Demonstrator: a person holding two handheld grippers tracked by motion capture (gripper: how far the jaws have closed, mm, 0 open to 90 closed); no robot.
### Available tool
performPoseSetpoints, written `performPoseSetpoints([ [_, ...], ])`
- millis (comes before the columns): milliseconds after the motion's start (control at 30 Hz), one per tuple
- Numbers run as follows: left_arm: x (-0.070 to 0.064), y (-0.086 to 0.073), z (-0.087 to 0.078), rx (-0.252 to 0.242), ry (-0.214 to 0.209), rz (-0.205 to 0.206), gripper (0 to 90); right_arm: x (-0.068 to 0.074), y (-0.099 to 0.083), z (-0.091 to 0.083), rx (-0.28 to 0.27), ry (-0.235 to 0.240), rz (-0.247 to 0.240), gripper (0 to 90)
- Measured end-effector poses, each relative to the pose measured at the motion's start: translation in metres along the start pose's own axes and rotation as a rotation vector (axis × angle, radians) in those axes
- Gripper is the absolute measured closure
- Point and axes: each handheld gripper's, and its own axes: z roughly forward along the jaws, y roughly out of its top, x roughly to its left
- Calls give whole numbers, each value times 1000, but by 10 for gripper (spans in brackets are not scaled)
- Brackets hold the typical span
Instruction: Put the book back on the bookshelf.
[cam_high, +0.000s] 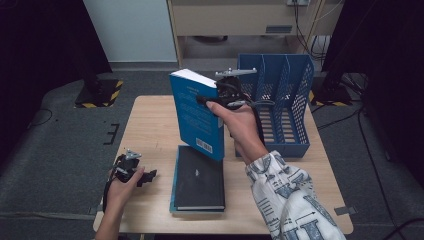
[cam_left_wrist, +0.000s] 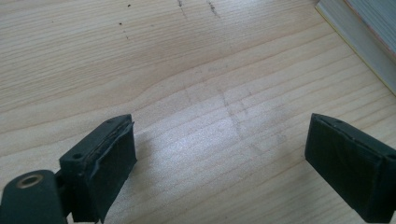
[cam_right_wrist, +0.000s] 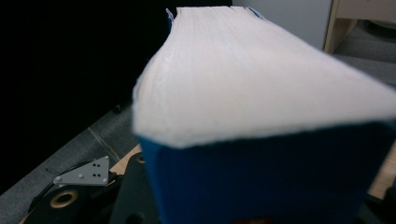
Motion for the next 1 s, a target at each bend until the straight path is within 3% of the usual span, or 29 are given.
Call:
performPoseSetpoints([
  [467, 1, -2, 1, -3, -3, -16, 79, -4, 9, -20, -23, -19, 7, 611],
  [733, 0, -3, 4, 3, -1, 3, 62, -13, 12, -36, -36, -49, 22, 610],
  [800, -1, -5, 5, 1, 24, 37, 54, -15, 13, -41, -43, -59, 24, 610],
  [1000, -1, -10, 7, -39, 25, 31, 16, -22, 14, -58, -68, -94, 35, 610],
])
